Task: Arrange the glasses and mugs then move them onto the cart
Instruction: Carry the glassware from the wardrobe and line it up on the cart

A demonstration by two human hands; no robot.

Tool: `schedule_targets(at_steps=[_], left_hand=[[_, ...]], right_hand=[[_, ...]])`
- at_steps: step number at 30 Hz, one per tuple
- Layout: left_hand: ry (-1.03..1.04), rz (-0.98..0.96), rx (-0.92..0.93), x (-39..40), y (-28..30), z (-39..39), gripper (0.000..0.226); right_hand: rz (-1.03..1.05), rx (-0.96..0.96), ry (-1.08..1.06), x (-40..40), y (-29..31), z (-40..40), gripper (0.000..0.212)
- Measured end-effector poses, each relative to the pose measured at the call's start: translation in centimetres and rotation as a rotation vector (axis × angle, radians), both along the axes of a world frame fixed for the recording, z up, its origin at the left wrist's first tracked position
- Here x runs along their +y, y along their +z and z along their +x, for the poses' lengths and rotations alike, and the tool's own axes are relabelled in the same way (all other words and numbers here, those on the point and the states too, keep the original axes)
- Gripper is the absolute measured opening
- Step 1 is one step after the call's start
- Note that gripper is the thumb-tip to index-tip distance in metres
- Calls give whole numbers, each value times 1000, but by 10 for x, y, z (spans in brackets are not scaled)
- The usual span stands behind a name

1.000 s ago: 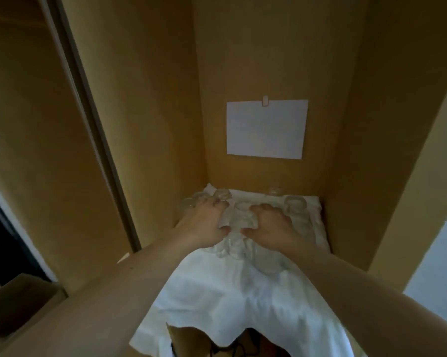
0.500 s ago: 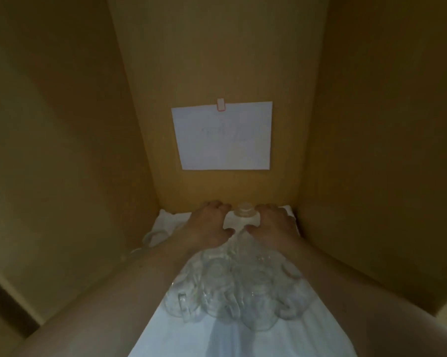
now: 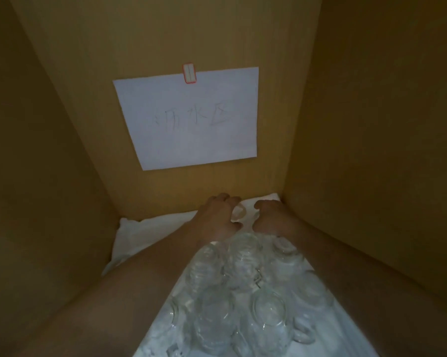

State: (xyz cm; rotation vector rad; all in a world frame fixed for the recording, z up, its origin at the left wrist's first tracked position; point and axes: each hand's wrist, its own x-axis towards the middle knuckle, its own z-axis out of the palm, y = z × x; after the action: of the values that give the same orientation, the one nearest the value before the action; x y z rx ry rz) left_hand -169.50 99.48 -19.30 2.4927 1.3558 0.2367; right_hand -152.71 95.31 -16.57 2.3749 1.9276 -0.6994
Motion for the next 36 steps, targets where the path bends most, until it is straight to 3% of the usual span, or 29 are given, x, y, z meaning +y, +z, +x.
schedule_targets(at_steps=[6,10,15,18,21,26,30,36], left_hand=[[-62,-141,-16,16,0,7,86],[-74,-178,-3,22,4,7,89],[-65,-72,-4,20,15,5,82],[-36,21,-17,20,34,0,82],[29,74,-80,15,58,-9,82],[255,250,-240,-12,92,-25,71],[464,296,-501,-45,116,-35,73],[702,227,-907,-113,148,-35,91]], right_hand=[[-216,-47,42,15,3,-5,61],[-231,-11,12,20,2,-4,80],[-70,35,-28,21,4,2,70],[-34,79,-65,16,15,-2,81],[170,155,-93,11,36,-3,86],[444,457,-229,-1,75,-1,79],[626,930,-377,-39,102,-4,67],[448,1486,-439,-109,124,7,40]])
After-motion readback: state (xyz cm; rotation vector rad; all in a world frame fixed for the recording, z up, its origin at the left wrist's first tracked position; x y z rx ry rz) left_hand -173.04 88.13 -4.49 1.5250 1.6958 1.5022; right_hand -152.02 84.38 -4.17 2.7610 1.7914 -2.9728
